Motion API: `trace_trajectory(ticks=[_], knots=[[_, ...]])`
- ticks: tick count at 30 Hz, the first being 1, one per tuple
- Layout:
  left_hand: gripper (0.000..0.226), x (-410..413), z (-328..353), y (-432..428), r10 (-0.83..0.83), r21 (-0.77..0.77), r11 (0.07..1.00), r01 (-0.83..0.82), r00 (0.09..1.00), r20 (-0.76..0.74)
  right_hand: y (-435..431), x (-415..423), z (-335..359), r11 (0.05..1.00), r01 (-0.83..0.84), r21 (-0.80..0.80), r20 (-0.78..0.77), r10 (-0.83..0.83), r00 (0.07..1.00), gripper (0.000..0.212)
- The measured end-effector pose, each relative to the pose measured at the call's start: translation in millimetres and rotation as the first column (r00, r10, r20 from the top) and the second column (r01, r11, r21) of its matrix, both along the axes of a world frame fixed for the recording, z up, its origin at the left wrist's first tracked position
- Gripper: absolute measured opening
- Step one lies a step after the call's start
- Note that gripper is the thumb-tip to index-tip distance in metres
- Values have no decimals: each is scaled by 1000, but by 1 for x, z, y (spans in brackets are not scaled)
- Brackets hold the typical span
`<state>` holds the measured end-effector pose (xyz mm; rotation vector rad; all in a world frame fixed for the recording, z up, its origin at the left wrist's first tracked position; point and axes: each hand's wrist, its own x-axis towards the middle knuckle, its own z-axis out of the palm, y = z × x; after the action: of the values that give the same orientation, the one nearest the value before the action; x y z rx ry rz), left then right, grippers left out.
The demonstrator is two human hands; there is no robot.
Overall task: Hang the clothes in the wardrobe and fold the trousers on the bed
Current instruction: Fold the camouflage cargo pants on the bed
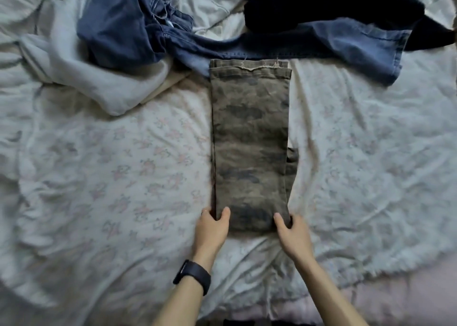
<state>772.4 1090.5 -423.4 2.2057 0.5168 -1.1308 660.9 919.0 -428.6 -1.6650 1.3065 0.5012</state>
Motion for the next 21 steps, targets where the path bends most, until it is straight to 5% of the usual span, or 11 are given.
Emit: trace_trajectory(ticks=[5, 10, 17, 21], knots=[[77, 16, -4, 3, -38, -11, 999, 37, 996, -75, -6, 3, 0, 989, 88, 116, 20, -90, 996, 66], [80, 13, -3, 5, -71, -66, 996, 64, 992, -103, -1, -5, 2, 998, -13, -62, 78, 18, 997, 44], [74, -46, 24, 14, -88, -65, 993, 94, 992, 93, -4, -40, 31, 960, -141, -241, 77, 163, 984, 35], [75, -109, 35, 21, -22, -85, 996, 29, 997, 75, -6, -91, 43, 964, -169, -205, 37, 180, 983, 37]])
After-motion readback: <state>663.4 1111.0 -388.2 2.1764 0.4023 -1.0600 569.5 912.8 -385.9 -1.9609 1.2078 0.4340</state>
